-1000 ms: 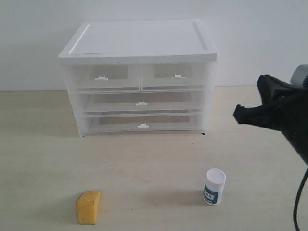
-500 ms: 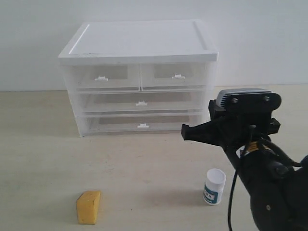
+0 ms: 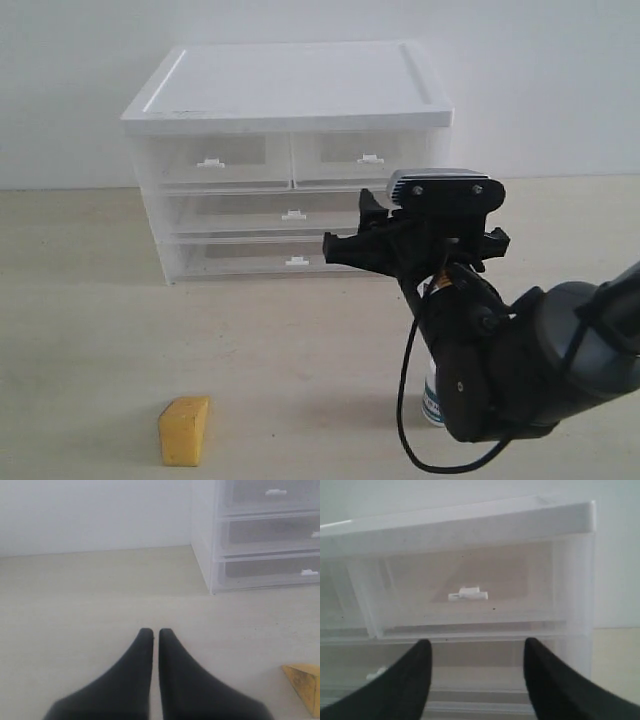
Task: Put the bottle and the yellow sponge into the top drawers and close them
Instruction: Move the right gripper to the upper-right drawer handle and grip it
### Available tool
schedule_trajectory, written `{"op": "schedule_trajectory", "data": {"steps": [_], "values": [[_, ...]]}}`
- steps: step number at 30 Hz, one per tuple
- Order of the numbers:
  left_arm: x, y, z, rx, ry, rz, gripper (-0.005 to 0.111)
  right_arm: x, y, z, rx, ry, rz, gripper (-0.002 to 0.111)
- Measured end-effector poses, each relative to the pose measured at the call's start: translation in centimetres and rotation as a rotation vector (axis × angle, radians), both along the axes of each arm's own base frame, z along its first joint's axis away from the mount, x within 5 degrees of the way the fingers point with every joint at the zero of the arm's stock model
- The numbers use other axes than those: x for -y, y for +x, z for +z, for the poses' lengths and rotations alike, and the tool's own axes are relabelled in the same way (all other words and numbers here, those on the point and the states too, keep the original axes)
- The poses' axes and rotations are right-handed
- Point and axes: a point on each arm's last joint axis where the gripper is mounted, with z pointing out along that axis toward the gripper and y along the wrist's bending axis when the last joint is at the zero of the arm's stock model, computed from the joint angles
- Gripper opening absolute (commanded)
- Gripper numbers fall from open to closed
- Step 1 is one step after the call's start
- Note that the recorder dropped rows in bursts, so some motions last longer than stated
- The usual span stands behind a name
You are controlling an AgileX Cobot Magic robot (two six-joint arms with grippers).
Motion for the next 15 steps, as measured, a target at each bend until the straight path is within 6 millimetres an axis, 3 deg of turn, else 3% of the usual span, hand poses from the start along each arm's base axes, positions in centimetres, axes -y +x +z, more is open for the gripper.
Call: {"op": "schedule_trajectory", "data": {"steps": [15], "values": [[0.0,0.0,0.0,0.0,0.0,0.0,0.004,-1.9,2.9,-1.4,0.019,-0.059,-0.084,0.066]]}}
